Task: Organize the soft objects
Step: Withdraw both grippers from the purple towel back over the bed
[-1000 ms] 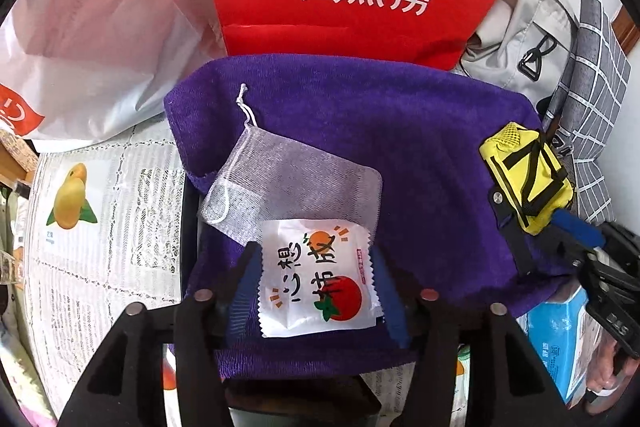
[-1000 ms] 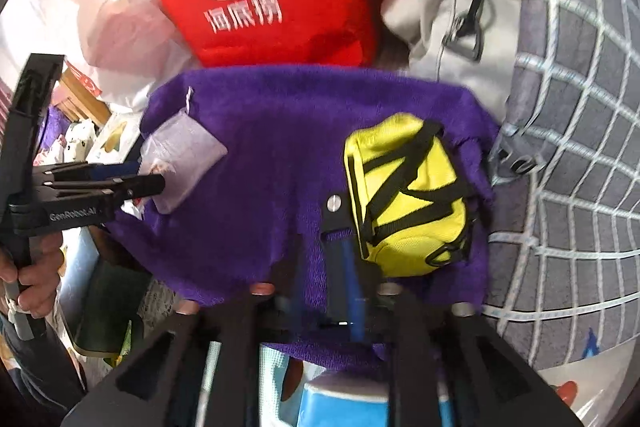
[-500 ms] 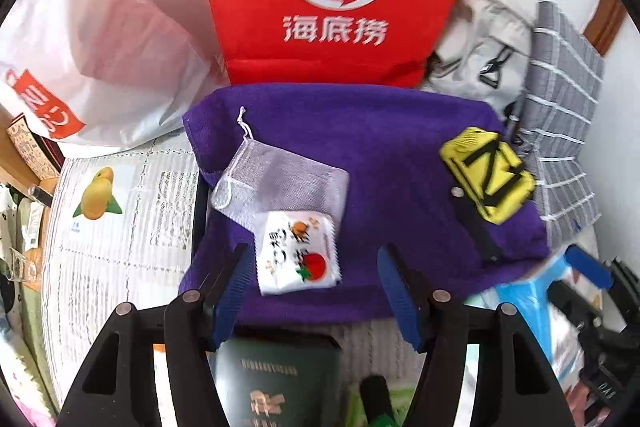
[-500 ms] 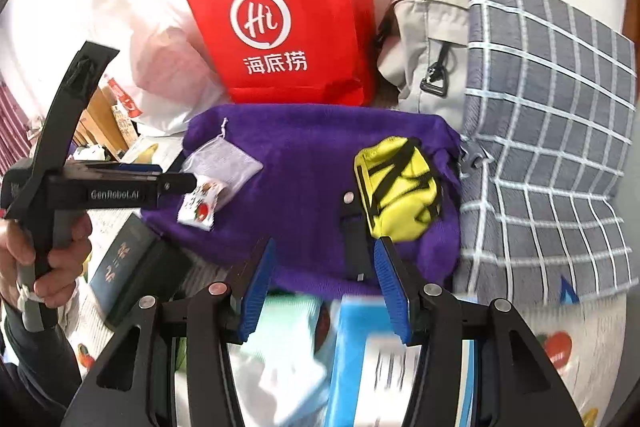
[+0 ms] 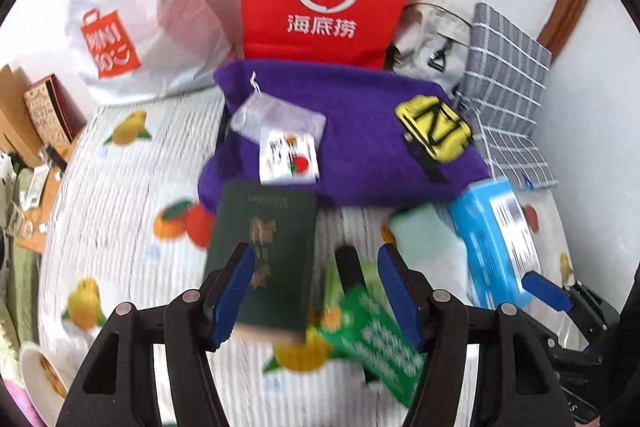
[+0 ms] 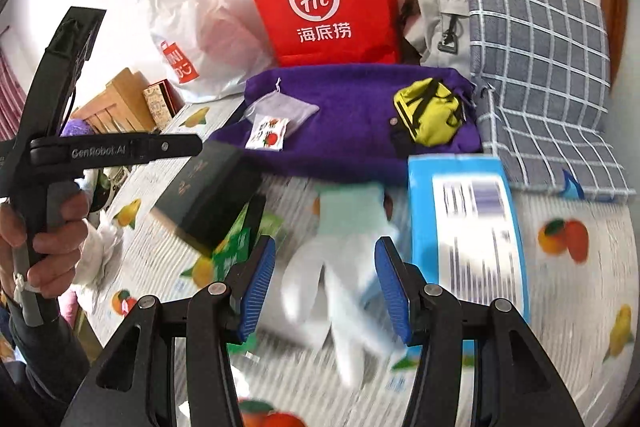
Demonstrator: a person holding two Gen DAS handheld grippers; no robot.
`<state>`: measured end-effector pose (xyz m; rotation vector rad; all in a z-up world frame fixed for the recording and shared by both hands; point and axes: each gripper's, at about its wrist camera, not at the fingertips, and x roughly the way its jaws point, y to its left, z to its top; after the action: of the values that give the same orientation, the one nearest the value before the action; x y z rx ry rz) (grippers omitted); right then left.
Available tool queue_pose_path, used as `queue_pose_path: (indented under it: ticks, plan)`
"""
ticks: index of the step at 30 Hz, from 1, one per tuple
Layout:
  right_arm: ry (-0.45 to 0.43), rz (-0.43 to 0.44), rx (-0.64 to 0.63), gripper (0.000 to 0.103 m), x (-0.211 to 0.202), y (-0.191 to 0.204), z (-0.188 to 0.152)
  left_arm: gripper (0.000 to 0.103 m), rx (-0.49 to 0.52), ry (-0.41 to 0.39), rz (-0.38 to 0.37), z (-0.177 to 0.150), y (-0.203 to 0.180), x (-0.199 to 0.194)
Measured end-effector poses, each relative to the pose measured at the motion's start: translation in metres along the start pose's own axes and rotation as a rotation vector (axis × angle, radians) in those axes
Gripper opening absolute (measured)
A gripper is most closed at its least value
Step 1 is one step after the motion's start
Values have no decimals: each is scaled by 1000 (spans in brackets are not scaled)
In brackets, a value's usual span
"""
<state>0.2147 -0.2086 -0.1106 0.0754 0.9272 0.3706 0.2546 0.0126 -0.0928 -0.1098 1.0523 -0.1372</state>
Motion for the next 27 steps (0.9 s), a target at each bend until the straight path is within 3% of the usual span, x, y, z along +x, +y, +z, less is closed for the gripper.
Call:
queue_pose_path:
  ticks: [12, 21, 27]
  plan:
    - [-51, 13, 127, 54, -49, -8, -70, 62, -85, 25, -79, -80, -19, -3]
    - [-70, -34, 135, 54, -64, -18, -103, 62, -105, 20, -68, -90, -41, 11]
    - [-78, -7, 168, 54, -65, -32, -111, 63, -149, 55, -53, -87, -50, 31]
